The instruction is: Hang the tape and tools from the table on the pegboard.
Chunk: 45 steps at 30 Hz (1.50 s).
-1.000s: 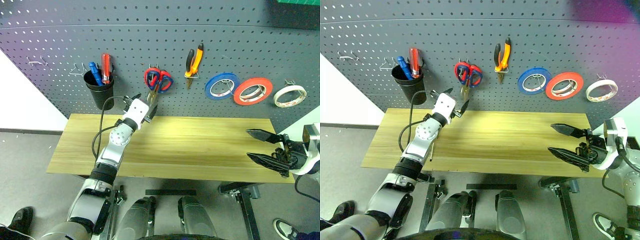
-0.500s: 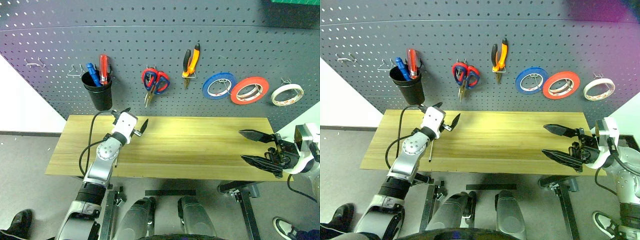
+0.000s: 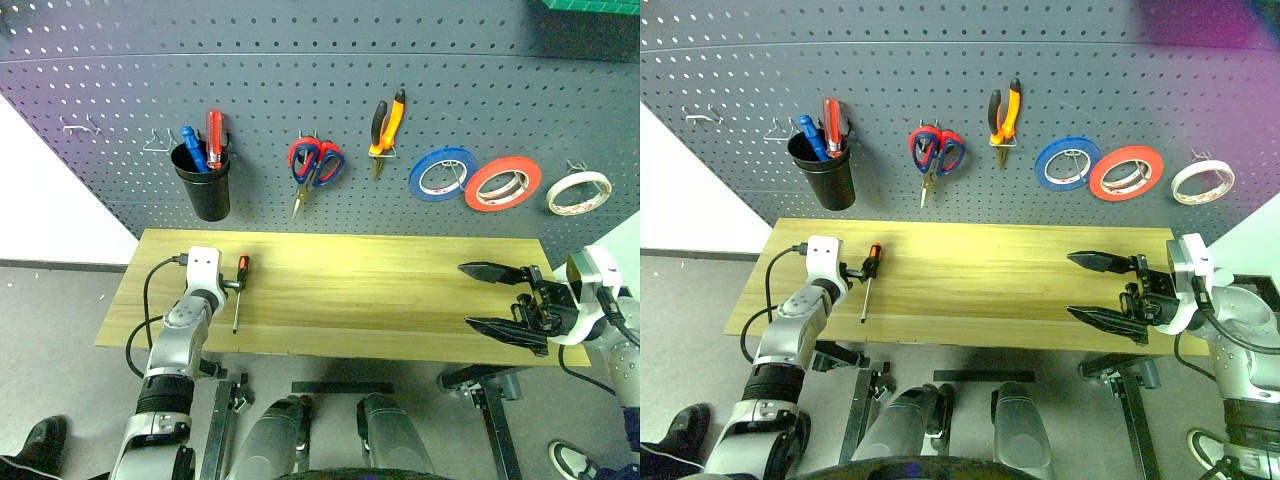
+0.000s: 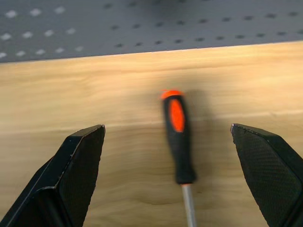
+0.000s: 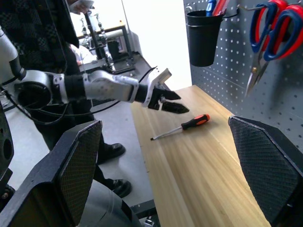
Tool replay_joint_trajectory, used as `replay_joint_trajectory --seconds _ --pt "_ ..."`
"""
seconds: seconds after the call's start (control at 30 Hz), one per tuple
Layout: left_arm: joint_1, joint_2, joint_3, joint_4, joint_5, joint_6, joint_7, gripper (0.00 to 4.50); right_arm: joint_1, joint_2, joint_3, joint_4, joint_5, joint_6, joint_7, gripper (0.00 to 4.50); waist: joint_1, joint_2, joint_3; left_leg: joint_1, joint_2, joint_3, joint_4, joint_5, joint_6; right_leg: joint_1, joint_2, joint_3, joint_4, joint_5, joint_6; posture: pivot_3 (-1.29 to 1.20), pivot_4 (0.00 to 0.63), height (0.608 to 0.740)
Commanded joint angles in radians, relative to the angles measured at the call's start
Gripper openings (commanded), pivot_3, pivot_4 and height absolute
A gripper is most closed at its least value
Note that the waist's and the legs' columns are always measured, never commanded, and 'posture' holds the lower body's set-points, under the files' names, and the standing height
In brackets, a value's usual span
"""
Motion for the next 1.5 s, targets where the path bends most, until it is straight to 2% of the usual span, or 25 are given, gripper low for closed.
replay_joint_trajectory --seconds 0.03,0.37,0.6,0.7,1.03,1.33,1.5 --pt "-0.048 0.002 0.011 0.020 -0.006 0.023 0.016 4.47 -0.012 -0.003 -0.010 -0.032 0.008 -0.011 0.000 4.50 0.002 0.000 0.000 0.000 0.000 0.000 0.001 0.000 0.000 0.000 0.000 0.000 0.000 0.000 0.000 -0.17 0.142 0.740" --pt "-0.188 -0.004 0.002 0.262 -0.010 0.060 0.017 4.47 -0.010 -0.016 -0.018 -0.040 0.007 0.000 -0.015 4.50 0.001 0.000 -0.001 0.000 0.000 0.000 0.003 -0.001 0.001 0.001 0.000 0.000 0.000 0.001 0.002 -0.19 0.149 0.740" --pt "-0.228 -0.024 -0.018 0.323 -0.002 0.089 0.018 4.47 0.010 -0.016 -0.024 -0.059 0.010 0.005 -0.033 4.50 0.001 0.000 0.000 -0.001 0.000 0.000 0.003 -0.001 0.001 0.001 0.000 0.000 0.000 0.001 0.002 -0.20 0.158 0.740" --pt "-0.228 -0.016 -0.049 0.336 0.039 0.133 0.046 3.88 0.017 -0.020 -0.029 -0.063 0.011 0.005 -0.037 4.50 0.000 0.000 0.000 -0.001 0.000 0.000 0.003 -0.001 0.001 0.001 0.000 0.000 0.000 0.001 0.002 -0.20 0.159 0.740" --pt "-0.246 -0.020 -0.024 0.373 0.031 0.189 0.096 0.54 0.019 -0.031 -0.041 -0.062 0.016 0.008 -0.054 4.50 0.000 0.000 0.000 -0.001 0.000 0.001 0.003 -0.001 0.001 0.001 0.000 0.000 0.000 0.001 0.002 -0.20 0.164 0.740" --pt "-0.229 -0.030 -0.028 0.336 0.014 0.171 0.062 0.54 0.007 -0.031 -0.036 -0.053 0.013 0.008 -0.056 4.50 0.000 0.000 0.000 -0.001 0.000 0.000 0.003 -0.001 0.001 0.001 0.000 0.000 0.000 0.001 0.002 -0.19 0.162 0.740" --pt "-0.158 -0.029 -0.071 0.191 0.064 0.078 0.093 0.54 -0.002 -0.030 -0.034 -0.036 0.011 0.006 -0.051 4.50 -0.001 0.000 0.000 -0.002 0.000 0.001 0.003 -0.001 0.001 0.000 0.000 0.000 0.000 0.001 0.002 -0.19 0.165 0.740"
